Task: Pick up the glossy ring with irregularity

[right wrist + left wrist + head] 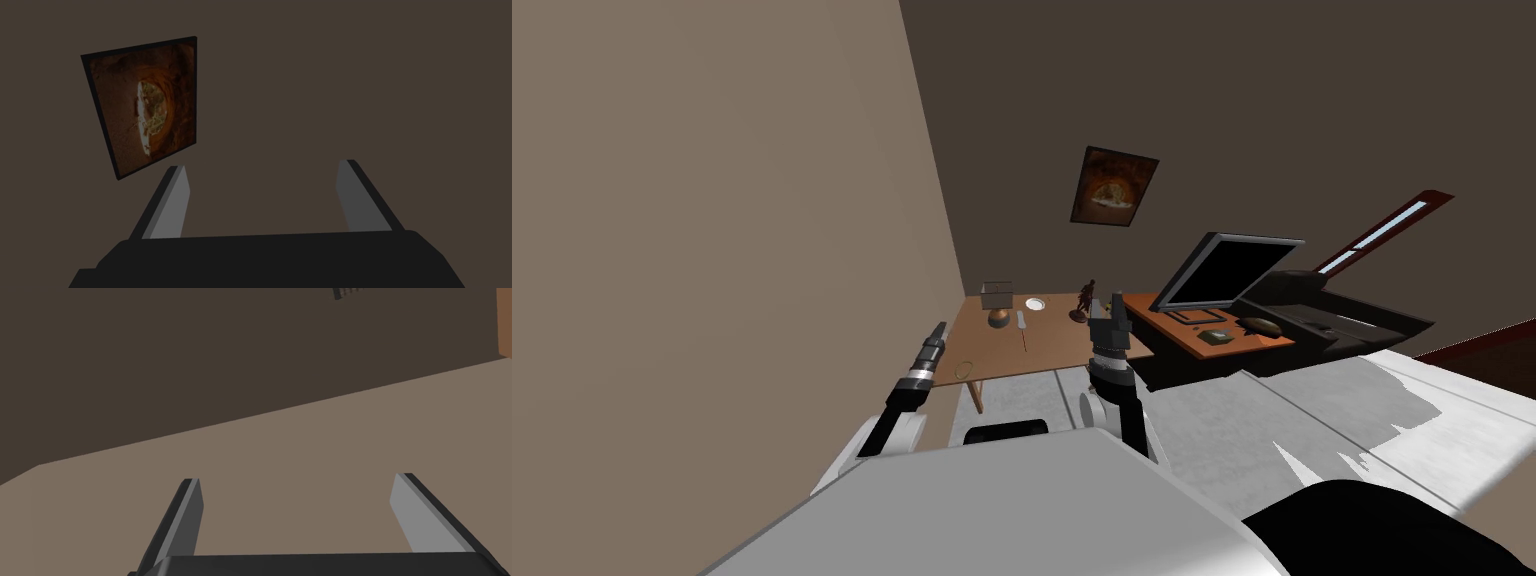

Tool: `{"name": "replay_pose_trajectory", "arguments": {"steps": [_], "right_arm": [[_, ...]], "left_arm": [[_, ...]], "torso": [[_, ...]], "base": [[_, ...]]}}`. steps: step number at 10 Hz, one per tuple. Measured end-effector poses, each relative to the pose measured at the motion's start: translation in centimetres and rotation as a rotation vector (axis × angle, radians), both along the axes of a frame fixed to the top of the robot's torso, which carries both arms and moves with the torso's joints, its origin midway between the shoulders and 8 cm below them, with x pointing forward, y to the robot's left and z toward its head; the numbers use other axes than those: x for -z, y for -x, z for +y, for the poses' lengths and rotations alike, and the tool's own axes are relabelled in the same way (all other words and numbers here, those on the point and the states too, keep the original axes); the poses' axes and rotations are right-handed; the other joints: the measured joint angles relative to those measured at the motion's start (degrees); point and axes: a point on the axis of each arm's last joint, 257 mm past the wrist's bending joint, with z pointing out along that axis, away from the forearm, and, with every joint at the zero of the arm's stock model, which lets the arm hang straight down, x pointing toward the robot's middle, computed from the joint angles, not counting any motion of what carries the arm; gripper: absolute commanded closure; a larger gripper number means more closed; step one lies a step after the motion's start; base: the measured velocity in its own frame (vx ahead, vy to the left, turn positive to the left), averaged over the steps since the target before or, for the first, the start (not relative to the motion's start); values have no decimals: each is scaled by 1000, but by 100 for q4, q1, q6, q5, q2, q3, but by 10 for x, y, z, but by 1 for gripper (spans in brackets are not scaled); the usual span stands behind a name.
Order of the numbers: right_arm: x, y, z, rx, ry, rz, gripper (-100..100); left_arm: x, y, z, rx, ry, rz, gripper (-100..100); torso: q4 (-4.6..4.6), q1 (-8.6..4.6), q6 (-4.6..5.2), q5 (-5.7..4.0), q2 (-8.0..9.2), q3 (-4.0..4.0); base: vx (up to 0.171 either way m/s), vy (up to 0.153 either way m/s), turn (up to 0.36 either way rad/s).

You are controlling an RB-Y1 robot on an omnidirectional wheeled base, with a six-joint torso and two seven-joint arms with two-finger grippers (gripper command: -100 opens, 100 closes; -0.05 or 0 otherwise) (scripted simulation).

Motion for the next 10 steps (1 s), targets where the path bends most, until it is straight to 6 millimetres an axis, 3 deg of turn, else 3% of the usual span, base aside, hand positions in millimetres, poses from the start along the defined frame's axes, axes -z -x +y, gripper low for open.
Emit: {"name": "replay_pose_trajectory", "arguments": {"steps": [4,10], "right_arm": [[0,0,0,0,0,0,0],[0,0,0,0,0,0,0]], "left_arm": [[46,-11,9,-14,-10,103,-100],[124,-12,26,-43,-27,279,-100]], "torso": [[-1,5,0,1,-5,-2],[-1,2,0,0,-5,-3]], "base": [[-6,-16,-3],[0,-14,9]]}}
